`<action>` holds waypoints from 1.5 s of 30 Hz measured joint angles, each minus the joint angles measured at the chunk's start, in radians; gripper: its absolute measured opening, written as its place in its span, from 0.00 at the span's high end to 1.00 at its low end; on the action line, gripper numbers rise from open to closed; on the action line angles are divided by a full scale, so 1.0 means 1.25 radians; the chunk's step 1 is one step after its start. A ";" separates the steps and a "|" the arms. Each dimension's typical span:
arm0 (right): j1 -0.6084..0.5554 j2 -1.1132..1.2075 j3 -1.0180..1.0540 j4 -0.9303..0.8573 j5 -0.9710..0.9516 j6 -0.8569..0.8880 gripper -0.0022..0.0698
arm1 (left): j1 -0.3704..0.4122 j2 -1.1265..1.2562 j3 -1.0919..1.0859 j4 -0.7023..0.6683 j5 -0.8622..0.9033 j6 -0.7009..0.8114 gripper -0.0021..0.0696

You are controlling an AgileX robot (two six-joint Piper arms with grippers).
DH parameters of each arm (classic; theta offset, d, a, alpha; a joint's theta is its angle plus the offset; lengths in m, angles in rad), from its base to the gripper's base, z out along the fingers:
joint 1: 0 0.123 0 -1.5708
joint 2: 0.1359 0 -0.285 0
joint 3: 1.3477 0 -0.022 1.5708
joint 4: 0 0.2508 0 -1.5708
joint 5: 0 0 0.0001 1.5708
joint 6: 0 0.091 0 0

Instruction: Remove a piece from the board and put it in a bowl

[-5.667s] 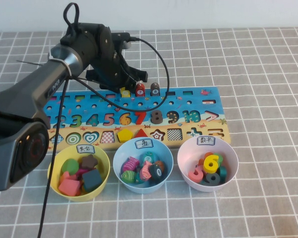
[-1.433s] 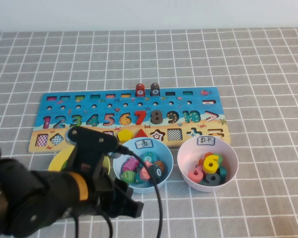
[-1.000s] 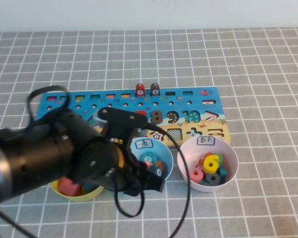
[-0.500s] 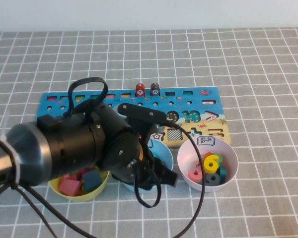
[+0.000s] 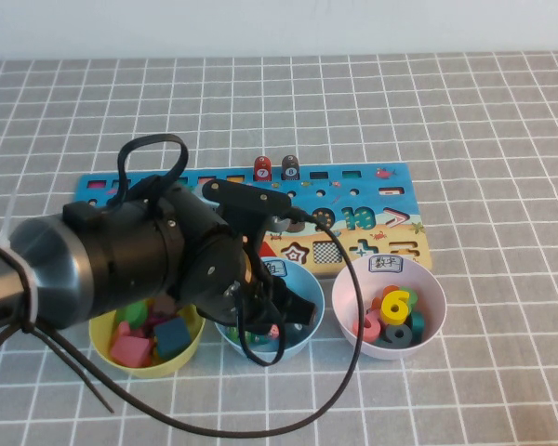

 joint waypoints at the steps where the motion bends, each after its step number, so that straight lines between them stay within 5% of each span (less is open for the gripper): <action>1: 0.000 0.000 0.000 0.002 0.000 0.000 0.99 | 0.000 0.002 0.000 0.002 -0.003 0.000 0.70; 35: 0.000 0.000 0.000 0.003 0.000 0.000 0.99 | 0.024 0.045 0.000 0.006 -0.027 0.032 0.69; 38: 0.000 0.000 0.000 0.003 0.000 0.000 0.99 | 0.024 0.045 0.000 0.002 -0.027 0.040 0.63; 45: 0.000 0.000 0.000 0.003 0.000 0.000 0.99 | 0.024 0.034 0.000 -0.001 -0.049 0.042 0.33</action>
